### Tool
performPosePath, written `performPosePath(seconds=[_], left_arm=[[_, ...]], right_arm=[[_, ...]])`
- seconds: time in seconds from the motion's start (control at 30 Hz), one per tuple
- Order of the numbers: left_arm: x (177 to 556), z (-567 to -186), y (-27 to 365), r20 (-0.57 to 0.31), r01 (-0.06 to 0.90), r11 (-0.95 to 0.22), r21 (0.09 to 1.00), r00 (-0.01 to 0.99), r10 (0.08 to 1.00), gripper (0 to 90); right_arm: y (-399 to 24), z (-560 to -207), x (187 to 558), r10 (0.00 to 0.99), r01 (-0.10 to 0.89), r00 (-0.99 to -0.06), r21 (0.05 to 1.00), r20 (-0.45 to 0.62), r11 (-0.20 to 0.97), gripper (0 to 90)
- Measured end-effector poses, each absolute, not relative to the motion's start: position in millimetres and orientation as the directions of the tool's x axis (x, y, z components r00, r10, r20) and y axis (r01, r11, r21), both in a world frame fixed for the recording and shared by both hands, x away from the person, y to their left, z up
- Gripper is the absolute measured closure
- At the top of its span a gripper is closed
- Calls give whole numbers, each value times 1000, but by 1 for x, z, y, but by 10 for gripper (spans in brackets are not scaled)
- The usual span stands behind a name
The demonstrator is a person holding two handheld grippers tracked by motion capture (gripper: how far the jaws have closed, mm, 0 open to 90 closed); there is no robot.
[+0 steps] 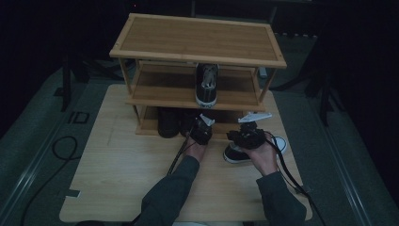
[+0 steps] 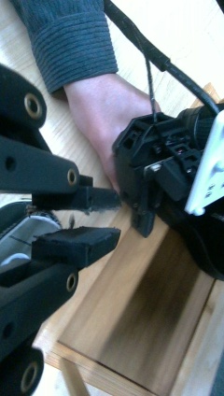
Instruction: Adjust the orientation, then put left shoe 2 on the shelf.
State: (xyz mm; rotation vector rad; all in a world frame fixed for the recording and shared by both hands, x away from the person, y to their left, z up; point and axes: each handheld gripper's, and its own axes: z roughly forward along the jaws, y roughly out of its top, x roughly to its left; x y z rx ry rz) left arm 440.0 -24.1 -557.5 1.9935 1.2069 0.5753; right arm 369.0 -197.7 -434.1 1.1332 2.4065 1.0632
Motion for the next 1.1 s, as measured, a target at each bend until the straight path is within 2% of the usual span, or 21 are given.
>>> performPosePath(seconds=[0.27,0.53,0.73,1.1], left_arm=[[440,-558,-24,6,562,-297,772,461,888,900],[440,-558,-23,1,564,-293,772,461,888,900],[440,-558,-23,-1,565,-292,772,461,888,900],[440,-558,-23,-5,566,-289,772,460,888,900]], right_arm=[[-204,-447,362,764,591,-636,703,106,395,730],[-199,-469,367,788,631,-608,659,93,409,702],[-199,-474,368,791,645,-605,638,89,422,756],[-200,-477,369,799,662,-593,626,102,412,797]])
